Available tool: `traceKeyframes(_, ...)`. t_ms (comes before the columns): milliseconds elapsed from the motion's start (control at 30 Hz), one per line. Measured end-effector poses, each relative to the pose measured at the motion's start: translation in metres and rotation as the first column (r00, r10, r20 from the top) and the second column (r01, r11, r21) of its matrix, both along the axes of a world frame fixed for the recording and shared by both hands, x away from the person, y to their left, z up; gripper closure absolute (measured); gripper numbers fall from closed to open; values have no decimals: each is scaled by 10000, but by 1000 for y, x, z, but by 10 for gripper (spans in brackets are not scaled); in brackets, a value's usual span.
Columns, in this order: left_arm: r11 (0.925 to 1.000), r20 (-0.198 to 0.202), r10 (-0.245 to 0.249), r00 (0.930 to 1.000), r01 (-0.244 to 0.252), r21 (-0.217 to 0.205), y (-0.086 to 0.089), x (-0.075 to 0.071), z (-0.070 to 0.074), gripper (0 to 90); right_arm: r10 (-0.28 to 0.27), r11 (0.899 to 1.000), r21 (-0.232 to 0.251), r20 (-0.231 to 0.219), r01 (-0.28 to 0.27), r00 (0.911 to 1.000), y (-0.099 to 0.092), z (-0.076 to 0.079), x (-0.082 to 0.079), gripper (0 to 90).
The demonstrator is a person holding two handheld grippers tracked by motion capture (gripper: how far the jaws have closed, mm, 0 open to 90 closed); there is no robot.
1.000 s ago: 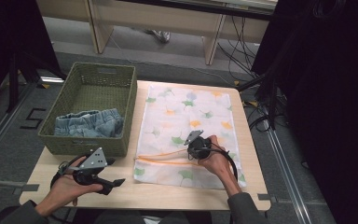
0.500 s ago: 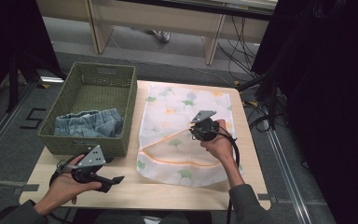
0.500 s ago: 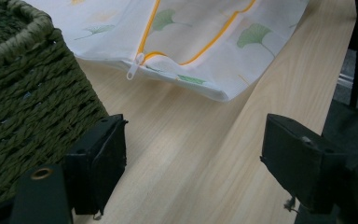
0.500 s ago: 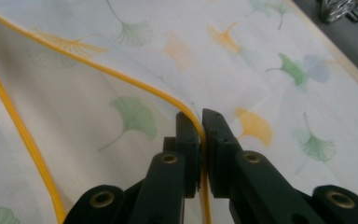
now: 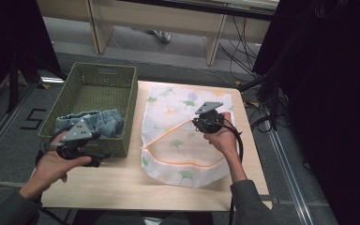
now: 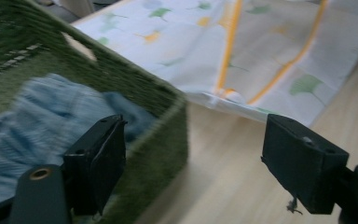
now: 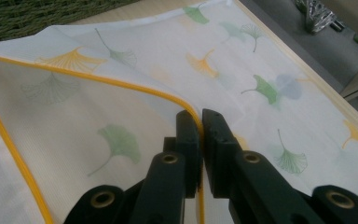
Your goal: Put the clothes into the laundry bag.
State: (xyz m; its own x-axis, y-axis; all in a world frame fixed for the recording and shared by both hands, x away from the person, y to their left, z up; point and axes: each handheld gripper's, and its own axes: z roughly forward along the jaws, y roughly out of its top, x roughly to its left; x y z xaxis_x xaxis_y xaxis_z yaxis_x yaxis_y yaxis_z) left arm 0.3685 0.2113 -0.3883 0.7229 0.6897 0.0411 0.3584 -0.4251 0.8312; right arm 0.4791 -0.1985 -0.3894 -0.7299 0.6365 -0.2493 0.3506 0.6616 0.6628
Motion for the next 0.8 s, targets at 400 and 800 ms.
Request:
traceKeyframes(400, 9664, -1168, 613, 9913, -296, 2553, 15, 98, 15, 179, 25, 10000, 38, 49, -25, 10000, 3, 3, 0, 857)
traceKeyframes(800, 9343, -3529, 1206, 9279, 140, 3561, 17, 157, -21, 151, 89, 9999, -53, -29, -89, 10000, 1, -2, 1, 846)
